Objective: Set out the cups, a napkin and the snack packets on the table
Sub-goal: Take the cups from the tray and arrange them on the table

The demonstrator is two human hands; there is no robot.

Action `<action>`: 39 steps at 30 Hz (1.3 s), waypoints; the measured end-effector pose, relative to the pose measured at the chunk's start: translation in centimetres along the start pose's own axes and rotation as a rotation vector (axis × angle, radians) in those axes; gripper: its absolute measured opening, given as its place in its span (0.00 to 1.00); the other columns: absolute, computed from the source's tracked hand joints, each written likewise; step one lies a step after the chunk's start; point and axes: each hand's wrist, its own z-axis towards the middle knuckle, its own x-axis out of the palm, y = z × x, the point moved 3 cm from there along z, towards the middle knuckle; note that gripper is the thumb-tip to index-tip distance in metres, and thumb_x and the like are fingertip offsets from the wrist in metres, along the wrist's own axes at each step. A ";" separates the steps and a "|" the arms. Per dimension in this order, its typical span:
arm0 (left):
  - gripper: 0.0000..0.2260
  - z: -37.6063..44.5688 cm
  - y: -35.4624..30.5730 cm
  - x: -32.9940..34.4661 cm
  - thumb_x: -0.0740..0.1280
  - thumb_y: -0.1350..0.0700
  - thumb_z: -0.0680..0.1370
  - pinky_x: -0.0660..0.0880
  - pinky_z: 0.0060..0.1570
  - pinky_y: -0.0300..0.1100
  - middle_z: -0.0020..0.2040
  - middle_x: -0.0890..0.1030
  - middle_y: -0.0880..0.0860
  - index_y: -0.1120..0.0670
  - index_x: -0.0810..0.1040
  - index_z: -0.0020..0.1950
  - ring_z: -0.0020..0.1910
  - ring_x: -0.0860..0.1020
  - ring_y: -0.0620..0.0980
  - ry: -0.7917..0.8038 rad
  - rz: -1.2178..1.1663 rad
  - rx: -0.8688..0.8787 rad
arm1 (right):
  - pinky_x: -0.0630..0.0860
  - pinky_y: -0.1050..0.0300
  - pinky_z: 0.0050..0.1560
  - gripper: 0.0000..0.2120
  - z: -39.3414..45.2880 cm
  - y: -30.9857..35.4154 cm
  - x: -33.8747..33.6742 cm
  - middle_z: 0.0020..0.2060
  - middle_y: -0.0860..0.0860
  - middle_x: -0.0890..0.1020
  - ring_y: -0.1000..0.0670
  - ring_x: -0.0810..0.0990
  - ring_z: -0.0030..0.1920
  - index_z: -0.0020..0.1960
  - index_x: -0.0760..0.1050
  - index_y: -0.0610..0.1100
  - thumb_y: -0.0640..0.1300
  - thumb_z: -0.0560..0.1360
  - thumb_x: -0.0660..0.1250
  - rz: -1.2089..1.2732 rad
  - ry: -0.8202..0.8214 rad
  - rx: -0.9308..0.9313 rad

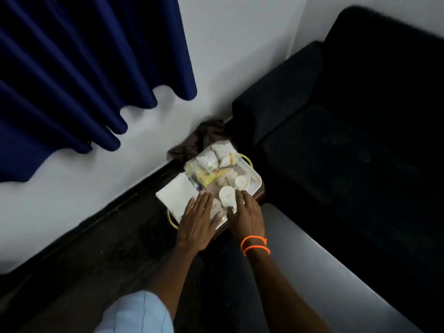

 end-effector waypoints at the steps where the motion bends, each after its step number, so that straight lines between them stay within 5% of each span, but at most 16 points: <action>1: 0.33 -0.3 1.1 1.4 0.46 0.38 0.85 0.54 0.83 0.51 0.82 0.66 0.55 0.56 0.65 0.82 0.83 0.60 0.51 0.024 0.005 -0.033 | 0.79 0.46 0.60 0.26 -0.5 0.1 2.0 0.61 0.40 0.82 0.37 0.82 0.59 0.67 0.77 0.38 0.47 0.72 0.75 0.018 0.024 -0.008; 4: 0.31 -1.4 4.1 5.5 0.49 0.38 0.85 0.64 0.79 0.53 0.78 0.73 0.56 0.57 0.70 0.79 0.80 0.68 0.54 -0.008 -0.059 -0.202 | 0.79 0.48 0.48 0.15 -2.0 0.8 7.1 0.47 0.44 0.81 0.40 0.81 0.47 0.55 0.80 0.41 0.47 0.71 0.73 0.005 0.141 -0.023; 8: 0.26 -1.9 6.0 9.1 0.54 0.41 0.86 0.72 0.72 0.51 0.75 0.75 0.56 0.55 0.72 0.76 0.74 0.73 0.54 -0.044 -0.410 -0.398 | 0.77 0.48 0.48 0.12 -3.5 1.4 12.2 0.47 0.46 0.83 0.41 0.81 0.48 0.53 0.81 0.43 0.49 0.74 0.71 0.010 0.163 -0.047; 11: 0.22 -1.7 7.4 10.0 0.56 0.45 0.87 0.71 0.72 0.50 0.72 0.78 0.57 0.57 0.75 0.74 0.73 0.74 0.55 -0.061 -0.548 -0.482 | 0.75 0.49 0.48 0.13 -4.6 2.3 14.4 0.45 0.46 0.82 0.42 0.80 0.46 0.50 0.81 0.42 0.52 0.75 0.69 0.048 0.170 -0.001; 17: 0.37 -1.0 8.7 9.7 0.47 0.31 0.81 0.69 0.57 0.41 0.60 0.86 0.54 0.55 0.85 0.59 0.58 0.80 0.51 -0.183 -0.838 -0.812 | 0.74 0.48 0.54 0.19 -5.2 3.1 15.5 0.49 0.46 0.83 0.43 0.78 0.53 0.54 0.82 0.43 0.55 0.73 0.64 0.268 0.191 0.214; 21: 0.36 -1.6 8.5 8.6 0.51 0.29 0.78 0.70 0.51 0.43 0.52 0.87 0.56 0.58 0.85 0.52 0.50 0.82 0.54 -0.318 -0.887 -0.931 | 0.76 0.52 0.57 0.28 -5.6 3.6 14.4 0.53 0.46 0.84 0.46 0.77 0.57 0.59 0.83 0.41 0.58 0.73 0.56 0.552 0.196 0.347; 26: 0.26 -2.8 7.9 7.6 0.68 0.32 0.72 0.79 0.47 0.47 0.43 0.87 0.53 0.57 0.84 0.43 0.46 0.85 0.53 -0.297 -0.974 -0.951 | 0.78 0.50 0.54 0.12 -5.9 2.5 12.5 0.50 0.47 0.86 0.47 0.82 0.52 0.51 0.85 0.41 0.44 0.79 0.64 0.980 0.123 0.739; 30: 0.21 -3.5 5.7 7.7 0.78 0.37 0.66 0.81 0.40 0.47 0.42 0.87 0.54 0.55 0.81 0.41 0.42 0.84 0.49 -0.226 -1.160 -0.858 | 0.82 0.48 0.51 0.13 -7.0 0.3 11.7 0.55 0.42 0.85 0.40 0.84 0.56 0.57 0.84 0.41 0.43 0.80 0.63 1.192 0.135 0.851; 32: 0.20 -3.8 4.2 8.2 0.80 0.41 0.67 0.83 0.45 0.49 0.44 0.88 0.55 0.56 0.82 0.45 0.44 0.85 0.51 -0.144 -1.237 -0.777 | 0.82 0.48 0.52 0.11 -7.9 -1.1 11.1 0.57 0.42 0.85 0.40 0.85 0.55 0.57 0.83 0.40 0.40 0.81 0.63 1.267 0.108 0.862; 36: 0.10 -4.7 0.1 10.0 0.79 0.56 0.74 0.81 0.49 0.42 0.47 0.88 0.53 0.57 0.84 0.51 0.48 0.86 0.48 0.026 -1.298 -0.629 | 0.83 0.53 0.50 0.10 -11.6 -5.3 9.1 0.44 0.42 0.84 0.44 0.83 0.50 0.39 0.82 0.44 0.33 0.76 0.69 1.367 0.072 0.843; 39: 0.08 -5.4 -3.7 11.7 0.76 0.60 0.77 0.81 0.54 0.46 0.51 0.88 0.56 0.58 0.84 0.56 0.49 0.85 0.49 0.221 -1.230 -0.523 | 0.83 0.54 0.48 0.13 -15.4 -9.0 7.6 0.40 0.44 0.82 0.44 0.83 0.46 0.35 0.77 0.43 0.29 0.72 0.74 1.374 0.042 0.864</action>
